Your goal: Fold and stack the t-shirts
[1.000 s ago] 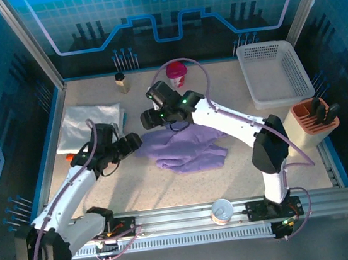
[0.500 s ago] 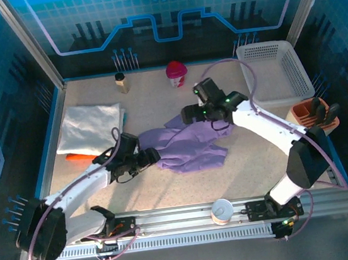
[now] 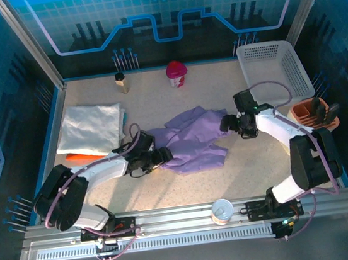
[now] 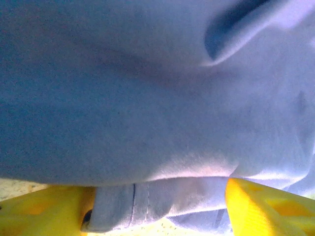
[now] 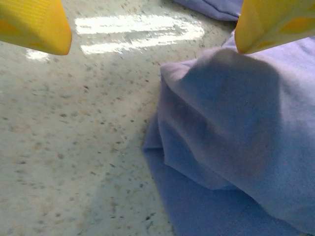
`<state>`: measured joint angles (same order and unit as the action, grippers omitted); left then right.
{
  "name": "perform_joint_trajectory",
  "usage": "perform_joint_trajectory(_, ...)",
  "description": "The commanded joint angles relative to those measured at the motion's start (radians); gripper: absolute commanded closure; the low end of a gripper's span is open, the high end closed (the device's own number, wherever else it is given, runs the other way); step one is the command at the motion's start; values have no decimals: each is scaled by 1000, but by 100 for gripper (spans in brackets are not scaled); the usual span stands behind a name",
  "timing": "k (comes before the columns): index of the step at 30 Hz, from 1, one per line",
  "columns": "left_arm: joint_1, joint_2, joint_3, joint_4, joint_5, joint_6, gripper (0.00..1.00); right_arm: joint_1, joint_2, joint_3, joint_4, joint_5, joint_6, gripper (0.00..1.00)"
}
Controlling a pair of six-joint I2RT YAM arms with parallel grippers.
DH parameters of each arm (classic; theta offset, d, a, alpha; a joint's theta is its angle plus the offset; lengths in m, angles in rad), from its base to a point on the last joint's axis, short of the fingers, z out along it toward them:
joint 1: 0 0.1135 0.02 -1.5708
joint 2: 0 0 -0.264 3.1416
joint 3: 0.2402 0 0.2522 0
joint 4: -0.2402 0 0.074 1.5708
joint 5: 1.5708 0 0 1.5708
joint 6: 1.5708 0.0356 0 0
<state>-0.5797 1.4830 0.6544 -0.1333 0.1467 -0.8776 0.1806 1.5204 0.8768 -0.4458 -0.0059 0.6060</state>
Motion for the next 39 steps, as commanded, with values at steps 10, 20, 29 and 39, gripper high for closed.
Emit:
perform_joint_trajectory(10, 3, 57, 128, -58, -73, 101, 81, -26, 101, 47, 199, -120, -17, 86)
perform_joint_trajectory(20, 131, 24, 246, -231, -5, 277, 100, 93, -213, 126, -36, 182, -148, 96)
perform_joint_trajectory(29, 293, 88, 427, -456, 5, 476, 100, 453, -176, 186, -145, 365, -226, 39)
perform_joint_trajectory(39, 314, 118, 475, -501, -17, 506, 100, 401, -215, 58, -215, 277, -62, 0)
